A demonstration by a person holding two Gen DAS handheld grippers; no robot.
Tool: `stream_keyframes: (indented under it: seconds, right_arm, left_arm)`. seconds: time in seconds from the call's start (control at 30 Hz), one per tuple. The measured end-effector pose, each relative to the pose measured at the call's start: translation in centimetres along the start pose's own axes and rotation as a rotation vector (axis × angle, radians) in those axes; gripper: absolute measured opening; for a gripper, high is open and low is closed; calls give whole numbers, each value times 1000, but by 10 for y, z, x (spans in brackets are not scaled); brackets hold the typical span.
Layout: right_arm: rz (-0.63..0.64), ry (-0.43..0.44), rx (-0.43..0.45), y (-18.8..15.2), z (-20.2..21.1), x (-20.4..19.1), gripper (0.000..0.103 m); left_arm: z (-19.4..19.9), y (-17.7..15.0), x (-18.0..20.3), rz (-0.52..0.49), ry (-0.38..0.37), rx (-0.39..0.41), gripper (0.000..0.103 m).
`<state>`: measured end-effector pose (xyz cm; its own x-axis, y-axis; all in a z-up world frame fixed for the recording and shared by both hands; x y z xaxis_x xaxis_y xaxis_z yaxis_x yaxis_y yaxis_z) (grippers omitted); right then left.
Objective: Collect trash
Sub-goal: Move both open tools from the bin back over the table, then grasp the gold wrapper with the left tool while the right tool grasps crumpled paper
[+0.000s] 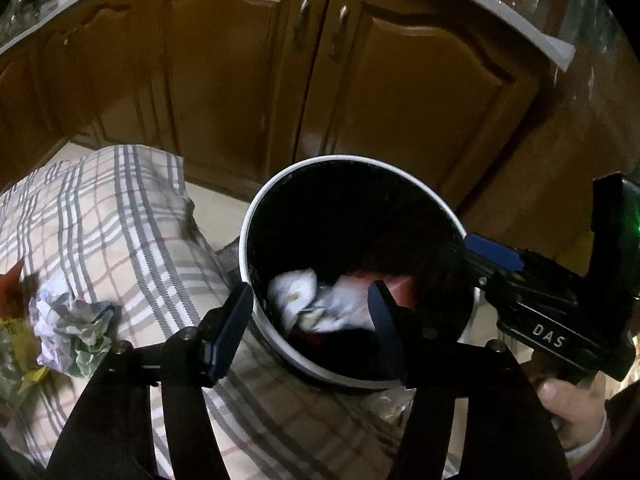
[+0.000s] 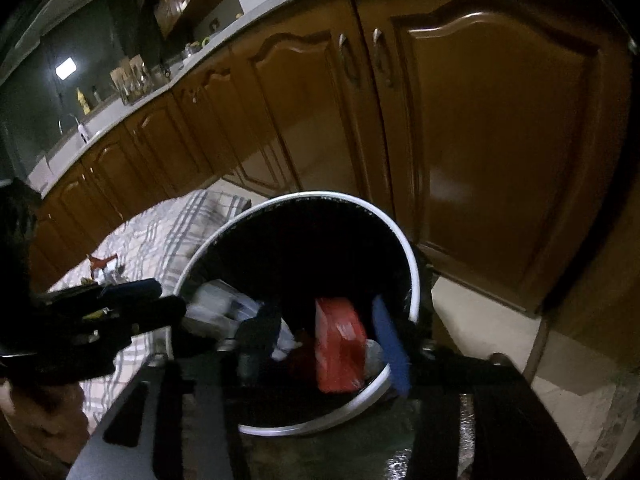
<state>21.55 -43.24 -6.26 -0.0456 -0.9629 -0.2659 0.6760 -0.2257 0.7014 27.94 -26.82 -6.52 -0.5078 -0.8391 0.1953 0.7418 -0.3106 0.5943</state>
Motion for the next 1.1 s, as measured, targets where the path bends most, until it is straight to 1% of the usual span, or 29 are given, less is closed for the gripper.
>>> stream_keyframes:
  seconds: [0.1,0.17,0.23,0.3,0.43,0.5,0.73,1.1]
  right_arm:
    - [-10,1,24,-2,10,-1,58]
    - [-14,10,38,-3,15,-4,63]
    - [-17,19,52,-5,20,-8,74]
    - [-18,33,66,-7,26,-13,76]
    - [-21,68,72,-15,33,-28,85]
    - [-15,81,74,-19,36,-37,88]
    - [10,127,74,-34,44,-73,91]
    - [67,180,50,-44,38,-121,92]
  left_arm:
    - [8,-5,-3,11,-5,12,60]
    - [14,-11,-7,20,-4,19,60]
    - [20,-17,-13,35,-7,25,60]
    - [28,-26,-20,53,-8,32,60]
    - [42,-43,-36,90,2,46,60]
    - [51,-50,-45,111,9,54,60]
    - [81,-71,-73,183,25,87,60]
    - [113,-99,-108,243,60,115,60]
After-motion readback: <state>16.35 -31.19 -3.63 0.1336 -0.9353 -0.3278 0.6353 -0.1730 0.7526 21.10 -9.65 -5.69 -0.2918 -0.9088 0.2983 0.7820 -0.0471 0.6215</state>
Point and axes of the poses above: each gripper's, at about its wrist camera, not at the fingertips, and z roughly against the way its jaws point, x to its right, y to its top, the point moved 3 cm from there along -z, roughly the way its jaws point
